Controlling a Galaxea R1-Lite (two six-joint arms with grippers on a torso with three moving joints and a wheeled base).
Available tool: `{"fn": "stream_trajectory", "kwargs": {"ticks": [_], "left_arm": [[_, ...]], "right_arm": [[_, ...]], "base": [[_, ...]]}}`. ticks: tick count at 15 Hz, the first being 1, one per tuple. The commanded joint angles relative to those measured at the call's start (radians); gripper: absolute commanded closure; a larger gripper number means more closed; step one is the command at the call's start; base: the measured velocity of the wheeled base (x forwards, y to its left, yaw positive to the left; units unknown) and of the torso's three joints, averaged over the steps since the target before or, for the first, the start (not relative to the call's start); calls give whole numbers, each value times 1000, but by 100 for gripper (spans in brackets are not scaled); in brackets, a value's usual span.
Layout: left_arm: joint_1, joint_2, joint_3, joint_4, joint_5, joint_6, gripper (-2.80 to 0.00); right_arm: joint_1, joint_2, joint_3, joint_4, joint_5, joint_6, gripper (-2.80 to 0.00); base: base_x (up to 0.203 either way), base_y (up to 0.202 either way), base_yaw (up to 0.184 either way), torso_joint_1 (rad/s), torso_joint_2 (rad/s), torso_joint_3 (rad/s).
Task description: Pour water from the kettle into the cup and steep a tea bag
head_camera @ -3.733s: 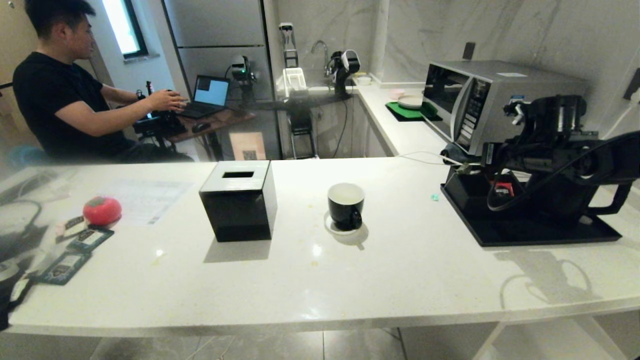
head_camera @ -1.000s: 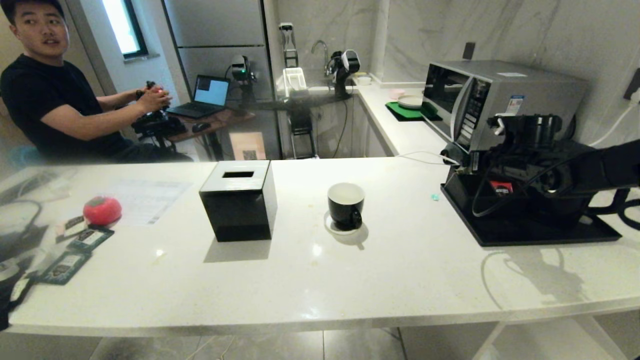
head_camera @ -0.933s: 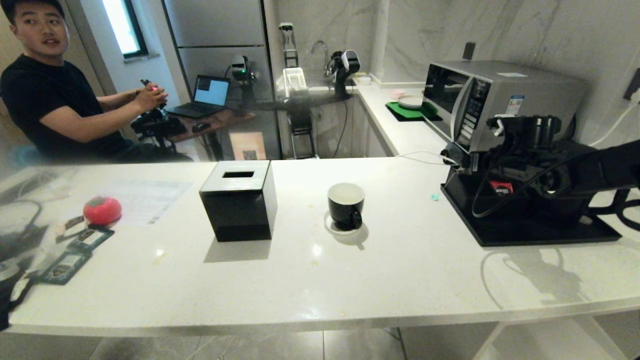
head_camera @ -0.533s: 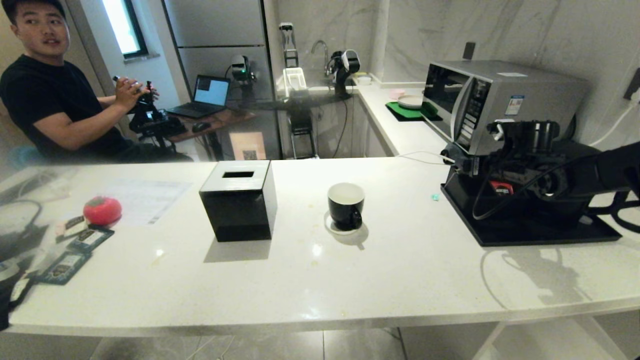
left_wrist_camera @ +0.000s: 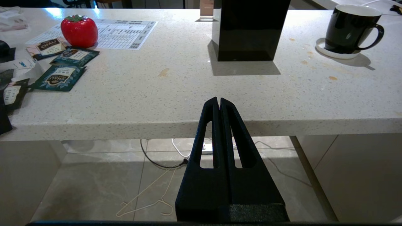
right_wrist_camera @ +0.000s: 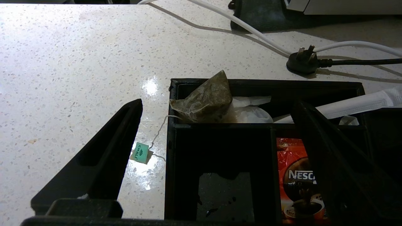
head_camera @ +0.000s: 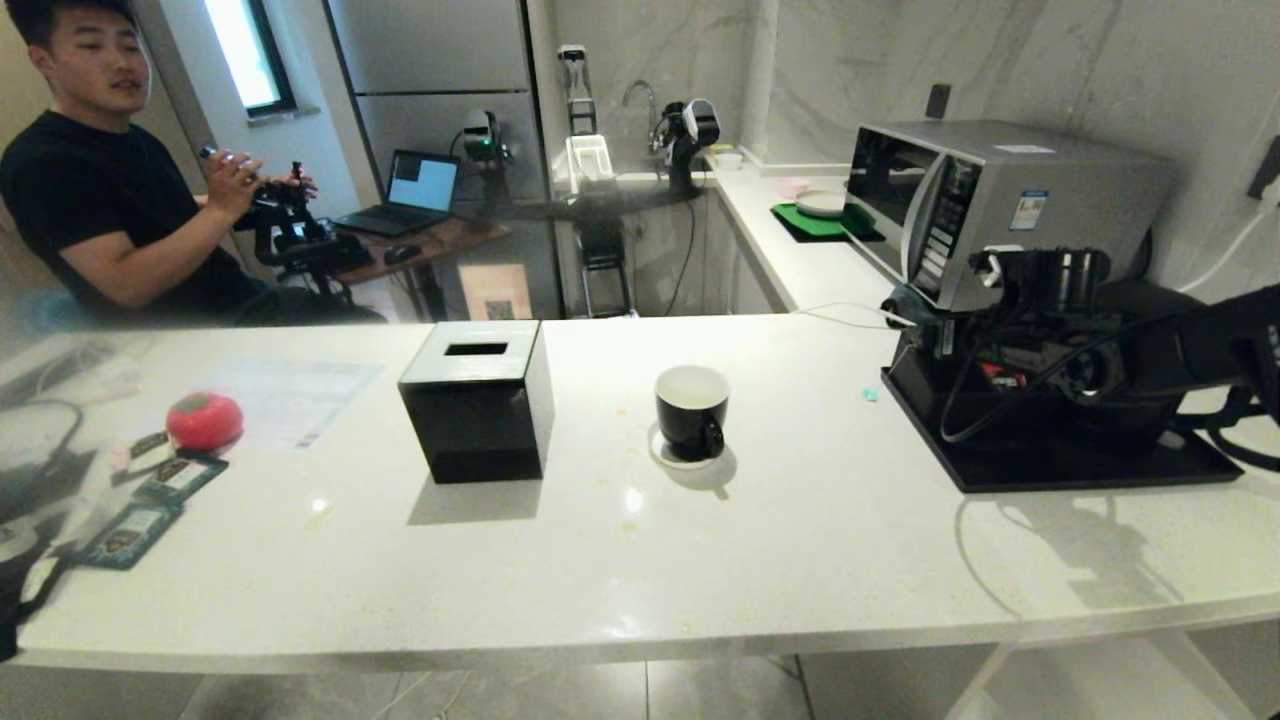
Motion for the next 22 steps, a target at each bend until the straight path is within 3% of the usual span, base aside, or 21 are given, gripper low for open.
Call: {"fn": "stream_trajectory", "kwargs": {"ticks": [1, 22], "left_arm": [[0, 0, 0, 0, 0, 0, 0], [0, 0, 0, 0, 0, 0, 0]], "right_arm": [[0, 7, -1, -4, 0, -1, -280], [-2, 56, -37, -34, 0, -1, -280]], "base": [[0, 0, 0, 0, 0, 0], [0, 0, 0, 0, 0, 0]]}}
